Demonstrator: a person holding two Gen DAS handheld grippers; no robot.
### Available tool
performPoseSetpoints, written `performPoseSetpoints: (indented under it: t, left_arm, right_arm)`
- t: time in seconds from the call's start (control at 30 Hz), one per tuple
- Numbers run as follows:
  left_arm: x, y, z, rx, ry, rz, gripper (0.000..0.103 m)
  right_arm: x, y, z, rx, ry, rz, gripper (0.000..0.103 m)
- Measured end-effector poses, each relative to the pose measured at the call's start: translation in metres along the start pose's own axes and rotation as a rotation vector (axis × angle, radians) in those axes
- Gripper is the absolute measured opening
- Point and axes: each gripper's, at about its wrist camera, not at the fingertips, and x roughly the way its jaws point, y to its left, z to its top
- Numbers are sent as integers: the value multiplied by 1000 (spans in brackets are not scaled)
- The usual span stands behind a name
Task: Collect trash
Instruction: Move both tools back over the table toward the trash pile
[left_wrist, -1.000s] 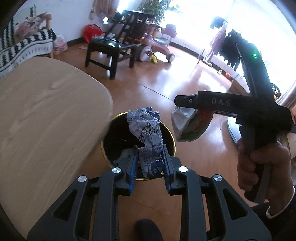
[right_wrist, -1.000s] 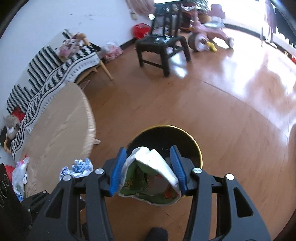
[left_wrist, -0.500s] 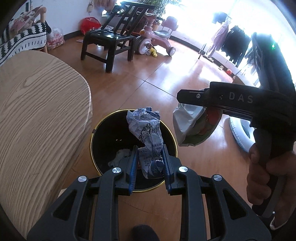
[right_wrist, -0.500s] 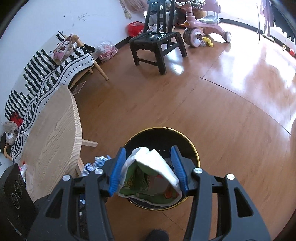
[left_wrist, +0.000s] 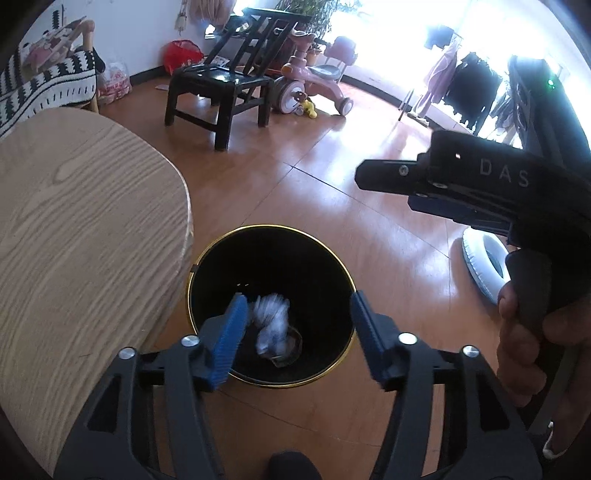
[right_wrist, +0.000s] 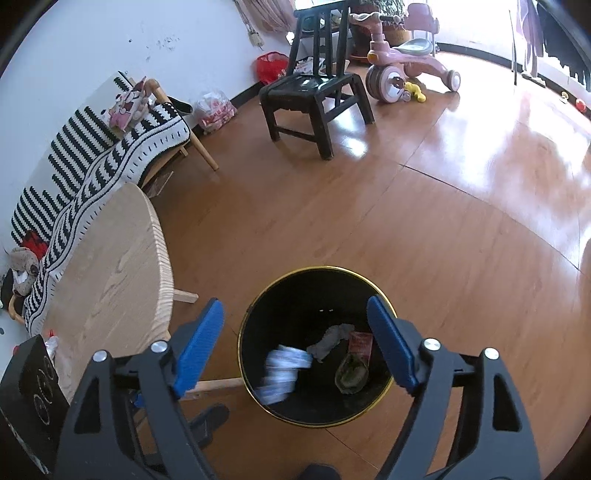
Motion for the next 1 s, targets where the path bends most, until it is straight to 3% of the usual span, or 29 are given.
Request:
performPoseSetpoints:
  t: [0.2,0.27,0.43,0.63,1.0]
  left_arm:
    - [-29,5,-2,-6,-36,3,77]
    - [-50,10,-5,-12,-61,15,88]
    - [-105,37,-15,-53,-125,48,90]
    - [-184,100,-44,-166,-195,192,91]
    - [-325,234,-151,-460,-265,520,91]
  right_arm:
    - [-25,29,2,-34,-57,44,87]
    - [-33,44,0,-61,-69,65,89]
    - [-44,98,-10,-140,-85,129,92]
    - [-42,194,-28,-263,-45,243,92]
    - [-21,377,-90,-508,84,437,92]
